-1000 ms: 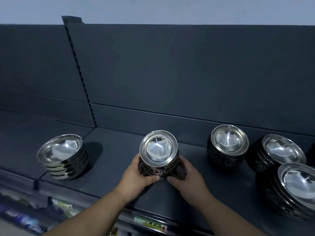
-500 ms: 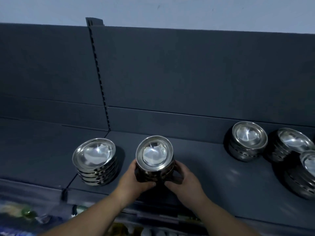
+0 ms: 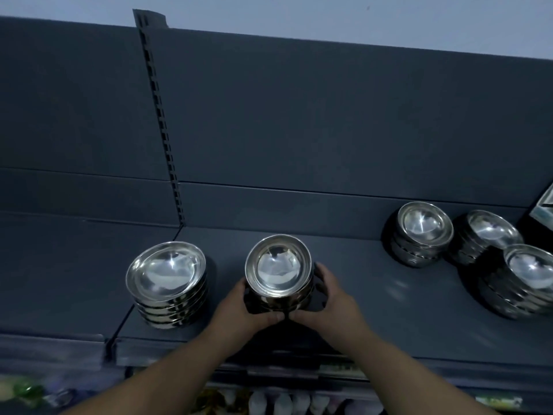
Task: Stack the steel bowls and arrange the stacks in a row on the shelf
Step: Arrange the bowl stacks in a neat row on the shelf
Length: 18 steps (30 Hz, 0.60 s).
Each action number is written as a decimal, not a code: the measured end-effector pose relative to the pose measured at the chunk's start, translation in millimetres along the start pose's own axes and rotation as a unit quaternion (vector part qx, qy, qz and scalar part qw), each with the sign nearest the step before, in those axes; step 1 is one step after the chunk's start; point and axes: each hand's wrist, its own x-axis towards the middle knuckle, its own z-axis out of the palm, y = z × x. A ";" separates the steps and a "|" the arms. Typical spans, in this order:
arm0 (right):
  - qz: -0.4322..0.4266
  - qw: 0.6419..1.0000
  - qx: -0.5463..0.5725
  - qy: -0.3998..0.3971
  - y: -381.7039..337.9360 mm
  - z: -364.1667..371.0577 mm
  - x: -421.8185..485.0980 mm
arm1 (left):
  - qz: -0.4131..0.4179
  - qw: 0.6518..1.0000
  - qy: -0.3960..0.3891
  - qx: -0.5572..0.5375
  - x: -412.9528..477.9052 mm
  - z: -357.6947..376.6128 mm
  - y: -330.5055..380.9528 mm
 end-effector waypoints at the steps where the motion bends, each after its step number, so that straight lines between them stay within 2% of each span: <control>1: -0.006 1.000 0.002 -0.006 -0.1 -0.3 2.2 | 0.000 1.000 0.002 0.000 -0.1 -0.1 0.1; 10: -0.026 0.999 0.039 0.022 12.1 7.1 7.1 | 0.026 0.999 0.032 0.008 -2.4 -4.4 14.0; 18: -0.027 0.999 0.010 0.014 18.5 7.2 6.2 | 0.019 1.000 0.012 0.017 -5.7 -4.3 14.5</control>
